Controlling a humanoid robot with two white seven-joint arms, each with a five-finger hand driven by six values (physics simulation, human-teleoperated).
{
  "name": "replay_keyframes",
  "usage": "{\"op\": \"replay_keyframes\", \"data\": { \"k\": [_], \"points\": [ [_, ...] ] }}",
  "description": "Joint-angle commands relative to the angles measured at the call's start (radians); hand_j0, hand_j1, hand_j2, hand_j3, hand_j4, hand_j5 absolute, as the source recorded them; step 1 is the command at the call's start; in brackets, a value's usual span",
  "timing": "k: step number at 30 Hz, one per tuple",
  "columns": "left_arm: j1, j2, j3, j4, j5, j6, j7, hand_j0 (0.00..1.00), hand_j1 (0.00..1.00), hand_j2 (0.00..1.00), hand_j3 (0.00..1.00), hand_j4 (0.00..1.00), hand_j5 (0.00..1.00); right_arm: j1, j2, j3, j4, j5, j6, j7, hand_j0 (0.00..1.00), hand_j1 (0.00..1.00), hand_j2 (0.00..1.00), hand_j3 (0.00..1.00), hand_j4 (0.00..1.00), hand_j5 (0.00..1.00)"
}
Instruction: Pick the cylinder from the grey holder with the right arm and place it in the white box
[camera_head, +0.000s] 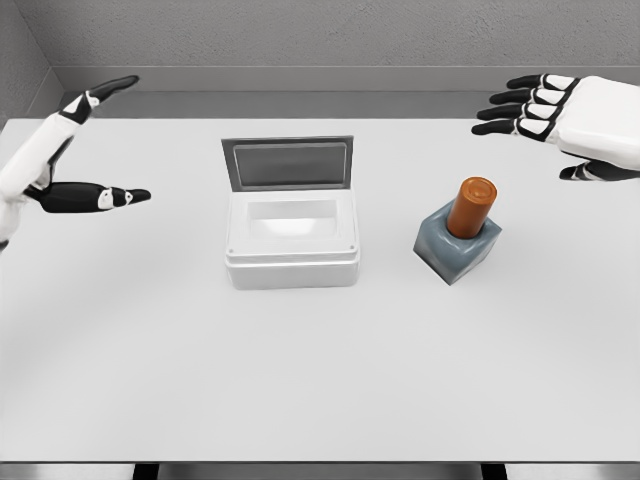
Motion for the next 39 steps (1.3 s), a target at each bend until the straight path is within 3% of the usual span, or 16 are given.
{"op": "replay_keyframes", "data": {
  "k": [1,7,10,13,15,16,19,25,37,39],
  "points": [
    [-0.002,-0.001,-0.031,0.014,0.085,0.025,0.0,1.0,1.0,1.0,1.0,1.0,1.0,0.0,0.0,0.003,-0.002,-0.003,0.001,0.0,1.0,1.0,1.0,1.0,1.0,1.0],
    [-0.009,-0.01,-0.026,0.017,0.052,0.059,0.0,1.0,1.0,1.0,1.0,1.0,1.0,0.011,0.002,-0.005,-0.001,-0.003,0.001,0.001,1.0,1.0,1.0,1.0,1.0,1.0],
    [-0.011,-0.01,-0.023,0.017,-0.002,0.059,0.0,1.0,1.0,1.0,1.0,1.0,1.0,0.011,0.028,0.004,-0.001,0.023,0.001,-0.005,1.0,1.0,1.0,1.0,1.0,1.0],
    [-0.014,-0.016,-0.022,0.016,-0.003,0.058,0.0,1.0,1.0,1.0,1.0,1.0,1.0,0.008,0.081,0.047,0.006,0.02,0.001,-0.009,1.0,1.0,1.0,1.0,1.0,1.0],
    [-0.015,-0.018,-0.019,0.006,-0.003,0.053,0.0,1.0,1.0,1.0,1.0,1.0,1.0,-0.002,0.071,0.035,0.051,0.021,0.001,0.006,1.0,1.0,1.0,1.0,1.0,1.0],
    [-0.015,-0.018,-0.015,0.006,-0.003,0.053,0.0,1.0,1.0,1.0,1.0,1.0,1.0,-0.029,0.075,0.035,0.067,0.021,0.001,0.07,1.0,1.0,1.0,1.0,1.0,1.0],
    [-0.015,-0.019,-0.012,0.013,-0.005,0.058,0.0,1.0,1.0,1.0,1.0,1.0,1.0,-0.069,0.146,0.03,0.081,0.014,0.001,0.393,1.0,1.0,1.0,1.0,1.0,1.0],
    [-0.015,-0.019,-0.008,0.008,-0.005,0.058,0.0,1.0,1.0,1.0,1.0,1.0,1.0,-0.152,0.166,0.038,0.067,0.026,0.001,0.393,1.0,1.0,1.0,1.0,1.0,1.0],
    [-0.015,-0.021,-0.012,0.02,0.013,0.097,-0.04,1.0,1.0,1.0,1.0,1.0,1.0,-0.152,0.256,0.121,0.114,0.176,0.001,0.393,1.0,1.0,1.0,1.0,1.0,1.0],
    [-0.02,-0.025,-0.012,0.02,0.087,0.125,-0.107,1.0,1.0,1.0,1.0,1.0,1.0,-0.152,0.276,0.158,0.133,0.186,0.001,0.393,1.0,1.0,1.0,1.0,1.0,1.0]
  ]
}}
